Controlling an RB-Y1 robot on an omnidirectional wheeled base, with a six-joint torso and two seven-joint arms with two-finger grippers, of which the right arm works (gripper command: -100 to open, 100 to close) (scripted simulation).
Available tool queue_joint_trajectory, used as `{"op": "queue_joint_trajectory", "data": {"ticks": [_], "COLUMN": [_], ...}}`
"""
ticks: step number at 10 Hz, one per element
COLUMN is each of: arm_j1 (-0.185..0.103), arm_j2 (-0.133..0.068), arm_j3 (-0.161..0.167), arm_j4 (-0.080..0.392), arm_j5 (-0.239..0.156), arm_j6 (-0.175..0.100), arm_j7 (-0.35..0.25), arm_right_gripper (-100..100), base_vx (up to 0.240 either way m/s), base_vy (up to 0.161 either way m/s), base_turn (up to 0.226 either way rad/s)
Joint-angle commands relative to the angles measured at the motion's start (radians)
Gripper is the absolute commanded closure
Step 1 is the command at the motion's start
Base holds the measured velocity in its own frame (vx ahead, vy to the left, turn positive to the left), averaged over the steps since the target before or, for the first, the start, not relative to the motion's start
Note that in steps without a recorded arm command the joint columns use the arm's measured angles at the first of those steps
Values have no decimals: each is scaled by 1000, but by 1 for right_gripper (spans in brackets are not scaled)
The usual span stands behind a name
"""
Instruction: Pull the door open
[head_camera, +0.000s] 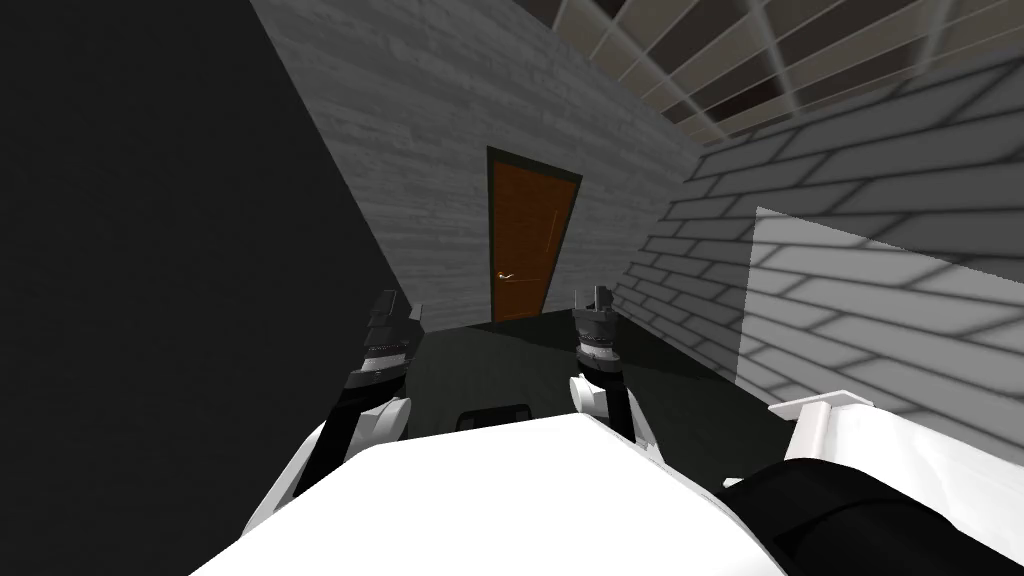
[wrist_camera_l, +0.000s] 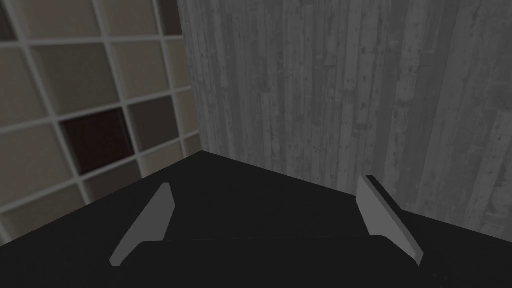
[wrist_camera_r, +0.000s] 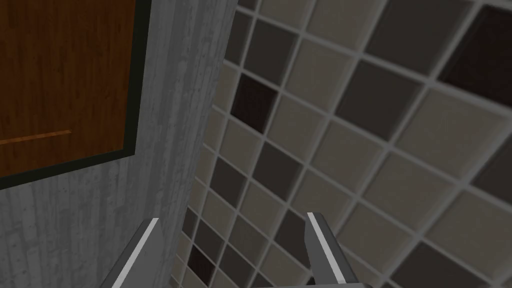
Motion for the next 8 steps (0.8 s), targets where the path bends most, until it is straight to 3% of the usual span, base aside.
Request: {"op": "queue_joint_trajectory", "data": {"ticks": [1,8], "arm_j1": [-13,-70], "arm_j2": [-7,-30], "arm_j3": [-4,-20], "arm_j4": [31,166], "arm_j5": [-3,-17], "arm_j6": [-3,-14], "arm_j7": [2,9], "arm_right_gripper": [-100,-100], "base_vx": [46,74], "base_vy": [-101,21], "base_turn": [102,41]}}
